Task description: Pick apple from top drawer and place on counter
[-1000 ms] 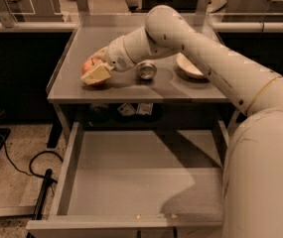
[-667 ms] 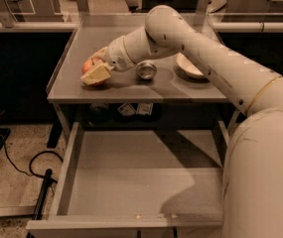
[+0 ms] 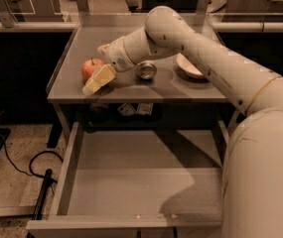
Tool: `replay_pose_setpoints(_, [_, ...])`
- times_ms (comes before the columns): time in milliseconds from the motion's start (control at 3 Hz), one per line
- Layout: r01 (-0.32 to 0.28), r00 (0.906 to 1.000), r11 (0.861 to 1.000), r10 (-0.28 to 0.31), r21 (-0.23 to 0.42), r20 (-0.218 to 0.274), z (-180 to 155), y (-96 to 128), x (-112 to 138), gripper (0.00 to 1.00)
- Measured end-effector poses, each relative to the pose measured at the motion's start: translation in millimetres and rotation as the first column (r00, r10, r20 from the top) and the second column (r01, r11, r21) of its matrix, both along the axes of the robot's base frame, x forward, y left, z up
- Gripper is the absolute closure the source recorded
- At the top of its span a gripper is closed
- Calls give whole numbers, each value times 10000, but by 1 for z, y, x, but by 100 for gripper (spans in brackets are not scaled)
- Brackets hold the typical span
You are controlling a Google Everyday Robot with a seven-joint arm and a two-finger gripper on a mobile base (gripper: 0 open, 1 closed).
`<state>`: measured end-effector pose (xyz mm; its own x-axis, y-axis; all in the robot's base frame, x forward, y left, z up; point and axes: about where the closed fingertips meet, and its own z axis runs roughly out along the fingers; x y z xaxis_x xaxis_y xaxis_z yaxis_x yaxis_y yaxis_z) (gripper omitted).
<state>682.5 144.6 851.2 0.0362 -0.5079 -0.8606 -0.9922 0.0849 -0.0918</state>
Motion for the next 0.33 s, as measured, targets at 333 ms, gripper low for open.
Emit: replay_pose_setpoints(333, [0, 10000, 10000, 0, 0, 0, 0, 0, 0, 0])
